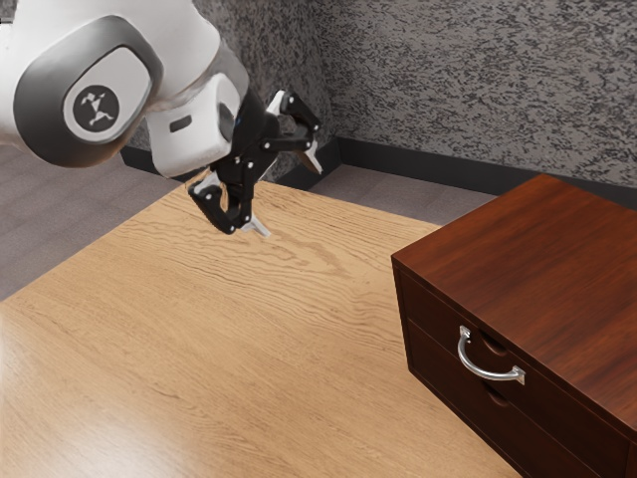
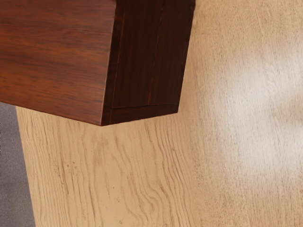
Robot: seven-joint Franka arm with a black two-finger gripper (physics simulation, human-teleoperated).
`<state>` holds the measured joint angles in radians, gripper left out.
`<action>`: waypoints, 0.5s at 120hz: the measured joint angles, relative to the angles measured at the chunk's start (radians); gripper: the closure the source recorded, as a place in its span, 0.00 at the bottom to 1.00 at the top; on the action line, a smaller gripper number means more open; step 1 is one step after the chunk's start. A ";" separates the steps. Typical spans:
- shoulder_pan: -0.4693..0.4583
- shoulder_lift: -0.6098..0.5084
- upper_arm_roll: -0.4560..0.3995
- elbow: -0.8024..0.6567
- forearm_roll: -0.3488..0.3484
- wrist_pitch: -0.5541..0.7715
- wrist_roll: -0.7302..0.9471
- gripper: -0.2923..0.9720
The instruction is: Pull the drawer handle with one arm to open the drawer
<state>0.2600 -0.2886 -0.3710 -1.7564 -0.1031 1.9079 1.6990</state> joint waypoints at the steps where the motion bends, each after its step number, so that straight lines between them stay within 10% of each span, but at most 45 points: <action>1: -0.006 -0.009 0.000 -0.012 -0.006 0.004 0.003 0.23; 60: -0.073 -0.012 -0.158 -0.234 -0.181 0.274 0.048 0.32</action>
<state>0.1869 -0.3002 -0.5288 -1.9900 -0.2844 2.1817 1.7472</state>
